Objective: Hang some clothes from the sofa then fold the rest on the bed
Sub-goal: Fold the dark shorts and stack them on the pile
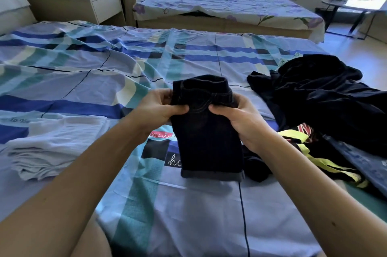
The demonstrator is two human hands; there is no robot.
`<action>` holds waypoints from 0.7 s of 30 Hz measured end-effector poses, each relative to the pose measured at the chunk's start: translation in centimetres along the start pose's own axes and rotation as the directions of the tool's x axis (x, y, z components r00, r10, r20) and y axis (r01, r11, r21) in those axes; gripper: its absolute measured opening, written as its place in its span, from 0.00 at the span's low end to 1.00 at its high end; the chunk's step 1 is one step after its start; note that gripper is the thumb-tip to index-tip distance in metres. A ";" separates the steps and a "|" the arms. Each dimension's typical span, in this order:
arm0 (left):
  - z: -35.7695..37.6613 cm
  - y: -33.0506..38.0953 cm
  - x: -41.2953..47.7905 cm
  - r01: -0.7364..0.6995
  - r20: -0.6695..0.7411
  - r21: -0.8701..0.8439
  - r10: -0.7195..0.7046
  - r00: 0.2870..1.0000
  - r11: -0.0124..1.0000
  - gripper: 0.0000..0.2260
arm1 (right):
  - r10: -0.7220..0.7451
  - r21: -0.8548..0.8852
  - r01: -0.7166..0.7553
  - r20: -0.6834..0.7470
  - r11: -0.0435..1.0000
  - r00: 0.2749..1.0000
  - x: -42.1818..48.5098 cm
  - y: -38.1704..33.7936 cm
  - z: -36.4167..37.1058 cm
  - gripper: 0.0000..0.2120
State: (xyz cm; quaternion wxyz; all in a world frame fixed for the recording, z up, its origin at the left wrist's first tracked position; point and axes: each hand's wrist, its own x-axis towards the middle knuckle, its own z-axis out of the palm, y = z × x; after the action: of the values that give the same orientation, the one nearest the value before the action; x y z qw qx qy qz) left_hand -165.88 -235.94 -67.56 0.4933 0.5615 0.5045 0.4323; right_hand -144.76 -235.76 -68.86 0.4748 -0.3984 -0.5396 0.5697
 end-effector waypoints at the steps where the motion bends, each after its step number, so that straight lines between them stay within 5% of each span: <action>1: 0.1 0.0 0.1 -0.062 -0.049 -0.005 0.061 0.997 0.998 0.13 | -0.048 -0.016 0.048 -0.014 0.999 0.999 0.1 0.1 0.1 0.11; 4: -0.2 1.0 -0.1 -0.282 -0.072 -0.012 0.281 0.957 0.959 0.14 | -0.268 -0.113 0.266 -0.009 0.957 0.963 0.4 0.0 0.2 0.15; 7: -1.8 1.1 -1.0 -0.355 0.113 0.093 0.344 0.932 0.930 0.12 | -0.321 -0.291 0.353 0.155 0.889 0.935 -0.3 0.3 -0.3 0.17; 11: -2.7 -2.2 -2.9 -0.316 0.390 0.421 0.145 0.910 0.850 0.11 | -0.018 -0.644 0.341 0.453 0.685 0.891 -2.7 3.0 -1.6 0.27; 14: -1.9 -5.3 -4.6 -0.329 0.559 0.602 -0.090 0.824 0.728 0.09 | 0.313 -0.851 0.320 0.465 0.417 0.828 -4.3 5.3 -1.5 0.20; 16: -2.1 -6.8 -5.0 -0.334 0.558 0.657 -0.138 0.818 0.676 0.07 | 0.347 -0.871 0.266 0.420 0.413 0.838 -4.7 5.5 -1.2 0.14; 19: -2.3 -7.1 -4.1 -0.150 0.443 0.467 -0.084 0.893 0.871 0.06 | 0.366 -0.812 0.023 0.288 0.583 0.885 -4.0 5.0 -1.5 0.05; 21: -1.7 -7.0 -3.3 -0.032 0.285 0.318 -0.063 0.956 0.948 0.07 | 0.364 -0.749 -0.111 0.182 0.653 0.913 -3.1 5.2 -1.7 0.14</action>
State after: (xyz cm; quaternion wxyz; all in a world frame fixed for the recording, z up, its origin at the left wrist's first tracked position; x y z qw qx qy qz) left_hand -168.95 -238.98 -74.23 0.4684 0.6873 0.4938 0.2536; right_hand -143.01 -238.23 -74.37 0.1054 -0.5244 -0.7311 0.4236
